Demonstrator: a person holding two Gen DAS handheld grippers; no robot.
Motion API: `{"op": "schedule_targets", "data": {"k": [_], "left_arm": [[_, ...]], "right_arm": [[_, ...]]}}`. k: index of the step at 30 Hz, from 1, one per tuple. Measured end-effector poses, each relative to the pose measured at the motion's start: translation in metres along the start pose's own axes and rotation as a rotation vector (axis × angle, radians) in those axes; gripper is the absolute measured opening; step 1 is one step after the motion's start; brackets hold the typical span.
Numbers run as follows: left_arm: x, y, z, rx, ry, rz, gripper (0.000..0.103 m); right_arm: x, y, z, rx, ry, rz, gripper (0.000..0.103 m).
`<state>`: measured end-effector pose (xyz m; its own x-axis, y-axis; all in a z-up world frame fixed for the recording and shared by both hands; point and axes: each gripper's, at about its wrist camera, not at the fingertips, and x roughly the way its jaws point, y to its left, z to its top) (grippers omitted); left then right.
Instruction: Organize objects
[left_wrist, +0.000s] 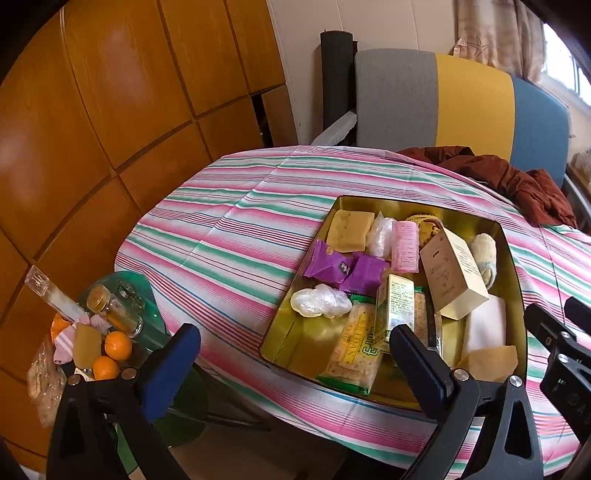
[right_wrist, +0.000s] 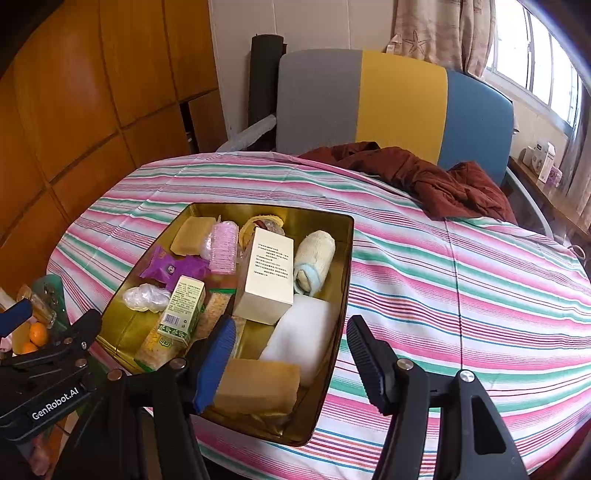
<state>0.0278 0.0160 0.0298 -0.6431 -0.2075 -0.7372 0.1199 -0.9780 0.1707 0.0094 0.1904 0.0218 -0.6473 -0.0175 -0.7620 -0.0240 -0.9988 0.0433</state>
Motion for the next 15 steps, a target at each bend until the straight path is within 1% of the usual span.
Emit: {"op": "schedule_targets", "data": {"k": [9, 15], "left_arm": [[0.0023, 0.0026, 0.0008, -0.008, 0.012, -0.018, 0.103], [0.0036, 0.0060, 0.0021, -0.031, 0.022, -0.043, 0.103]], "right_arm": [[0.0015, -0.0003, 0.0010, 0.010, 0.006, 0.001, 0.063], [0.0003, 0.0018, 0.0013, 0.006, -0.001, 0.001, 0.063]]}}
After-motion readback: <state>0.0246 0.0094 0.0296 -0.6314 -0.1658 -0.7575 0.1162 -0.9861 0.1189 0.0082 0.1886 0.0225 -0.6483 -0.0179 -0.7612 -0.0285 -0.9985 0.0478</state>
